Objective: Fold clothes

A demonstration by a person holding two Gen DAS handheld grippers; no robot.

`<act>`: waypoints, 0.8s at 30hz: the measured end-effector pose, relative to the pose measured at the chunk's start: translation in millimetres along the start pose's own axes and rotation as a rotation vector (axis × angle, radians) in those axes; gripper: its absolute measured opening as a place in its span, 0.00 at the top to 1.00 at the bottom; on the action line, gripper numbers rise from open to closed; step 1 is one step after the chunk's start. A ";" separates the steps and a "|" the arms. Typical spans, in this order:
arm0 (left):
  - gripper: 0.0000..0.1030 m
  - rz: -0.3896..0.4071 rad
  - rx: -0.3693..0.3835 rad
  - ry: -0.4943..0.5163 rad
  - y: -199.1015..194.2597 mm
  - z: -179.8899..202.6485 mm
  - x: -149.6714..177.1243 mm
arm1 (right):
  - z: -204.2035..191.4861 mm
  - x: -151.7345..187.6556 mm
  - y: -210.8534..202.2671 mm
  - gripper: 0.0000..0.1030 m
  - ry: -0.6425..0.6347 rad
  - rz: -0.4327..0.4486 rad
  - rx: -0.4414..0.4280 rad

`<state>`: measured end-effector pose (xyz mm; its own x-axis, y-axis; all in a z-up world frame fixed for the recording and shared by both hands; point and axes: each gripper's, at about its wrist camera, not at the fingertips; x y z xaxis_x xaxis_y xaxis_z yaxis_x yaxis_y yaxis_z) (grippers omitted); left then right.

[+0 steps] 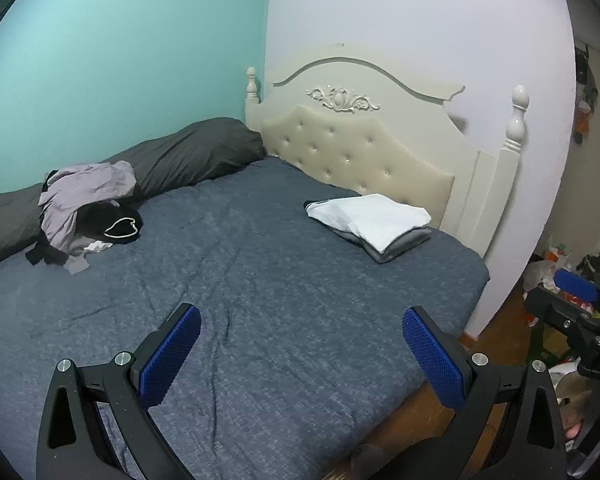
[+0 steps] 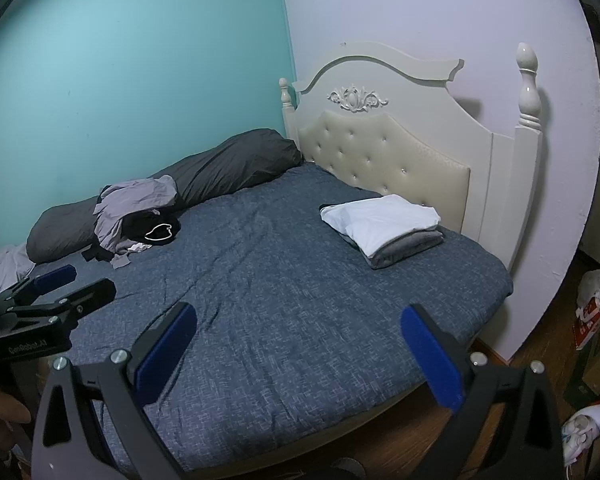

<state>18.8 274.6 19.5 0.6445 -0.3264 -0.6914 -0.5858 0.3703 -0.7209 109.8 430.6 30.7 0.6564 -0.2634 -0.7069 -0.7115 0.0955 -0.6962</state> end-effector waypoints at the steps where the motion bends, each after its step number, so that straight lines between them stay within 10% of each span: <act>1: 0.00 -0.001 -0.006 -0.004 0.8 -0.4 -0.2 | 0.4 -0.4 0.5 0.00 0.000 -0.001 0.000; 24: 0.00 0.007 -0.073 -0.015 5.5 -8.5 -1.0 | 4.2 -3.0 11.6 0.00 0.004 -0.016 0.001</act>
<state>10.8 269.6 15.8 0.6474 -0.3109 -0.6959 -0.6240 0.3081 -0.7182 100.7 436.5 24.3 0.6668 -0.2689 -0.6950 -0.7004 0.0925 -0.7077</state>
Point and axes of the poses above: each gripper's, at about its wrist camera, not at the fingertips, and y roughly the way its jaws point, z to its right, x to its underside, and after that the axes turned 14 degrees about -z, right-handed
